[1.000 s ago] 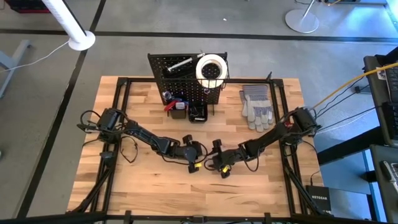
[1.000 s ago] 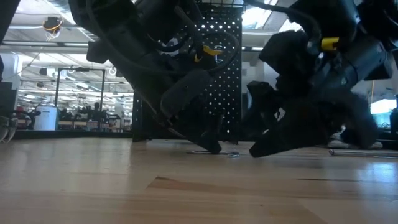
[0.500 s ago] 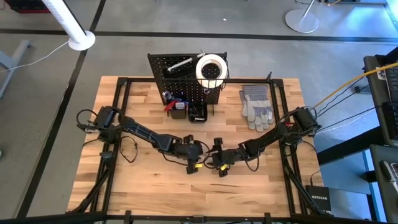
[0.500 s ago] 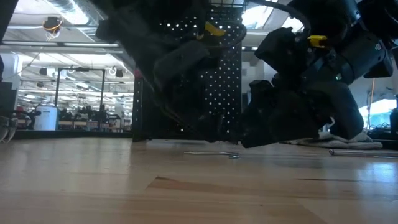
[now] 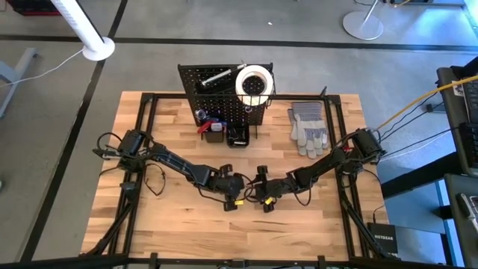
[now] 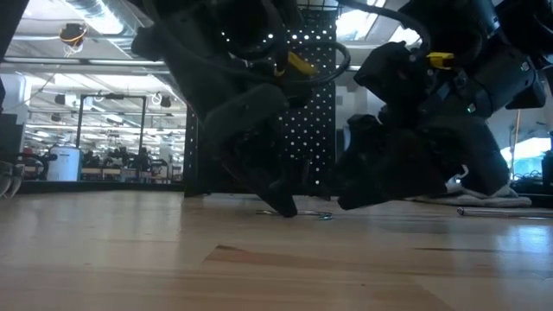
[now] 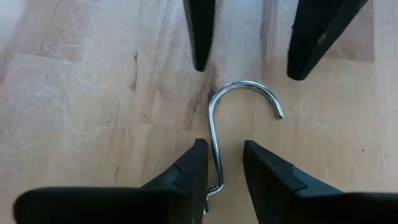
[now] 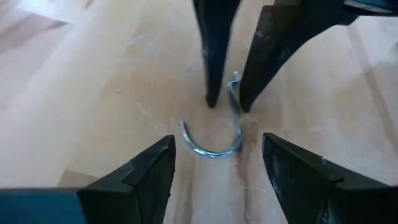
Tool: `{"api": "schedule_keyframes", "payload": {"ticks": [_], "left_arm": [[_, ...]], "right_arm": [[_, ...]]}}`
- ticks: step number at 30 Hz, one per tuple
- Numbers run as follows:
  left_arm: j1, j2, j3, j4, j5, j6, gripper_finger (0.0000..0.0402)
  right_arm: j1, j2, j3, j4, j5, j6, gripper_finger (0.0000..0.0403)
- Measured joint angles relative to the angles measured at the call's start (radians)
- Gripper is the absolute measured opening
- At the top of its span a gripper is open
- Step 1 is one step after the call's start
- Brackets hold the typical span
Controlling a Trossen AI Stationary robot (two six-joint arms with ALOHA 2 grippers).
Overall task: Hang tools onto peg board
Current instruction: Put the pegboard hook into the right bin on the pegboard
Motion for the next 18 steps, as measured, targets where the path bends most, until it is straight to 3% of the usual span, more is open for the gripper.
{"api": "schedule_keyframes", "payload": {"ticks": [7, 13, 18], "left_arm": [[0.008, 0.006, -0.005, 0.003, -0.009, 0.051, 0.0011], [0.014, 0.003, -0.010, 0.015, -0.020, 0.051, 0.0002], [0.030, -0.017, -0.011, 0.024, 0.055, 0.026, 0.0001]], "right_arm": [[0.000, 0.000, 0.000, -0.010, -0.015, 0.000, 0.0241], [0.001, 0.003, 0.000, -0.002, -0.104, -0.089, 0.0241], [0.001, 0.009, 0.000, 0.008, -0.050, -0.138, 0.0241]]}}
